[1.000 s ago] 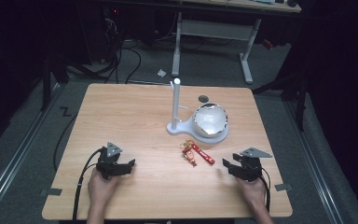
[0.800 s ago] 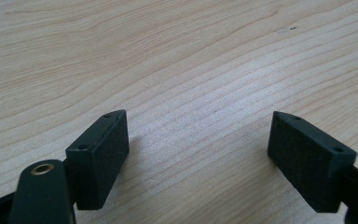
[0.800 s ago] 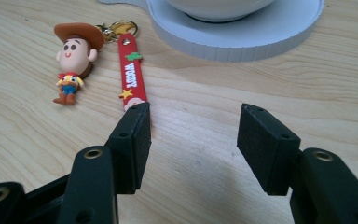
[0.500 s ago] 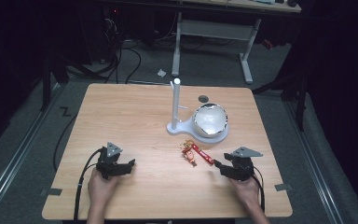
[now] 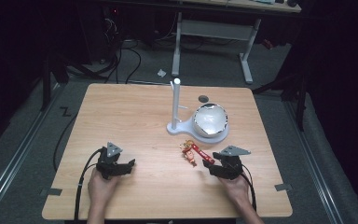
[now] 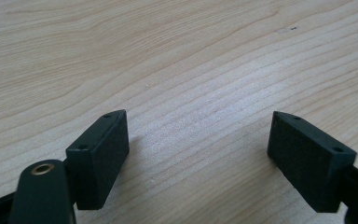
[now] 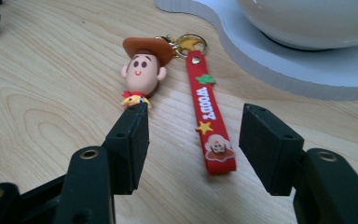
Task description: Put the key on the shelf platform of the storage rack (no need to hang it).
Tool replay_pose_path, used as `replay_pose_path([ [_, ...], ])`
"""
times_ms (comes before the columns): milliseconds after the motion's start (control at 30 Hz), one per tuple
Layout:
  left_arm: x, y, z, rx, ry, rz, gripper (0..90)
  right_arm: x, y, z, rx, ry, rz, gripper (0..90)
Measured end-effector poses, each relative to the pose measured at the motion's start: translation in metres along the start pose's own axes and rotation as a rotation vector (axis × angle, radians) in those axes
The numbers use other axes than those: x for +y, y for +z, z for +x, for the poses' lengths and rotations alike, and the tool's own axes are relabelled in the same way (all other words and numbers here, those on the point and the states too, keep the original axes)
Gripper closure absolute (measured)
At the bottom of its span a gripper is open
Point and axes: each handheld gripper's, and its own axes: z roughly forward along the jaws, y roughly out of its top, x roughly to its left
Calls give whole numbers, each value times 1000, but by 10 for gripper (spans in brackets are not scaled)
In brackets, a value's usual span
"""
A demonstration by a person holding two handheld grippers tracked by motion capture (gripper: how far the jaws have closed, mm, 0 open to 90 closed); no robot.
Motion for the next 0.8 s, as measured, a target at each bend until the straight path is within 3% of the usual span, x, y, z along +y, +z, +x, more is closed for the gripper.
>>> replay_pose_path([
  [400,0,0,0,0,1,1,208,14,9,9,31,-23,-6,380],
  [567,0,0,0,0,-1,0,209,19,20,14,45,-39,19,371],
  [800,0,0,0,0,0,0,209,27,34,17,58,-19,28,374],
])
